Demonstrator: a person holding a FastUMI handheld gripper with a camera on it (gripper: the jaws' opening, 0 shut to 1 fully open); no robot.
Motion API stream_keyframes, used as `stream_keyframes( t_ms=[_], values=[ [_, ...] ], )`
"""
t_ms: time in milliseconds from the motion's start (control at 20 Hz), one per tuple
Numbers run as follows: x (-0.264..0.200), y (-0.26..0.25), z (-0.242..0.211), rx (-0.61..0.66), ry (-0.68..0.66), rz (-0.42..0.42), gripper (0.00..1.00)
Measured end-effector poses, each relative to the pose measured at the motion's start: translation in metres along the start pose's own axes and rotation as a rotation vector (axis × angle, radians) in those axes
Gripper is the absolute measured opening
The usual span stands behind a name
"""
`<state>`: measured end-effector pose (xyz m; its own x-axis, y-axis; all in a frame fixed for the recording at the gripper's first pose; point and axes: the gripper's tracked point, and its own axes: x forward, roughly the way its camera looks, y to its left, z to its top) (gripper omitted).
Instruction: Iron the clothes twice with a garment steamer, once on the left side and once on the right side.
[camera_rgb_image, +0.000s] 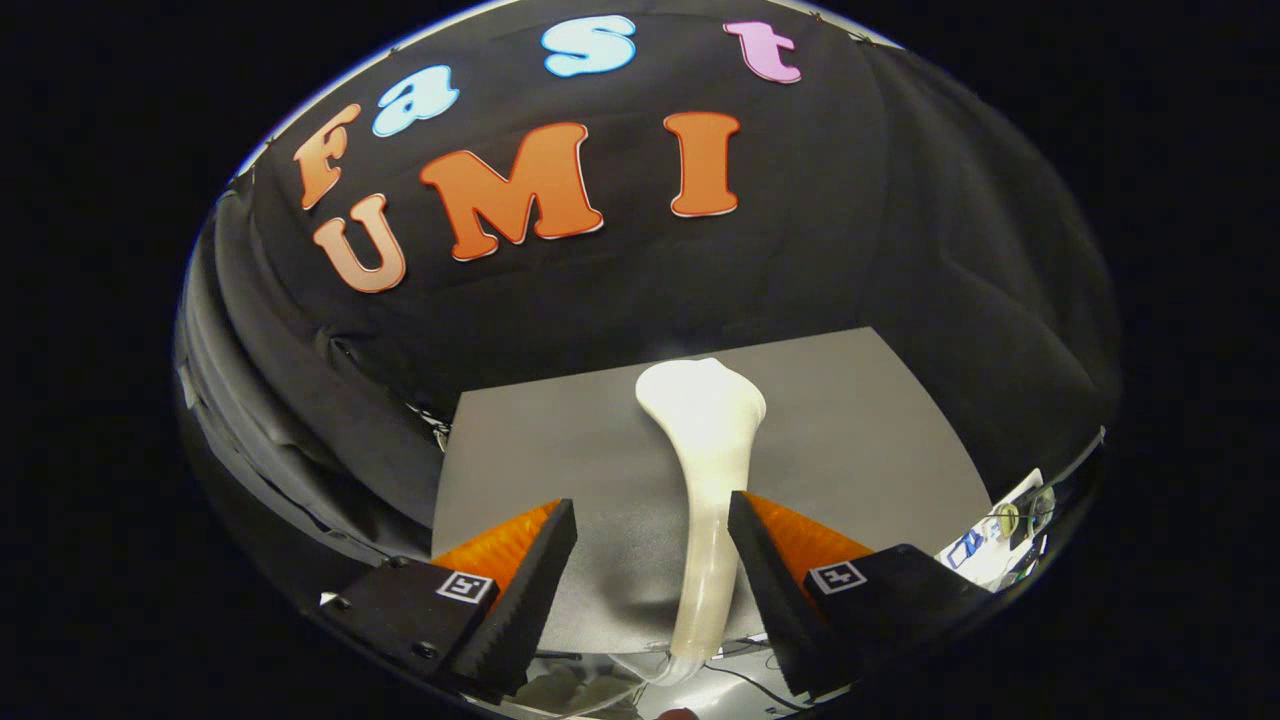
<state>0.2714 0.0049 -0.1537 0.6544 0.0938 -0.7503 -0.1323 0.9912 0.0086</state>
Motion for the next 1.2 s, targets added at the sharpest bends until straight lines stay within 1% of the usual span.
stream_keyframes(
  t_ms=[150, 250, 450, 550, 750, 900, 1000, 1200],
  values=[
    [0.025, -0.021, 0.001, 0.018, 0.067, -0.032, 0.99],
    [0.038, -0.037, 0.002, 0.054, 0.086, -0.056, 0.99],
    [0.058, -0.052, -0.007, 0.112, 0.142, -0.037, 0.99],
    [0.067, -0.050, -0.012, 0.128, 0.166, -0.007, 0.94],
    [0.086, -0.046, -0.025, 0.148, 0.229, 0.016, 0.81],
    [0.087, -0.042, -0.023, 0.153, 0.226, 0.029, 0.66],
    [0.089, -0.045, -0.025, 0.157, 0.222, 0.027, 0.61],
    [0.087, -0.047, -0.024, 0.152, 0.170, 0.023, 0.57]
  ],
)
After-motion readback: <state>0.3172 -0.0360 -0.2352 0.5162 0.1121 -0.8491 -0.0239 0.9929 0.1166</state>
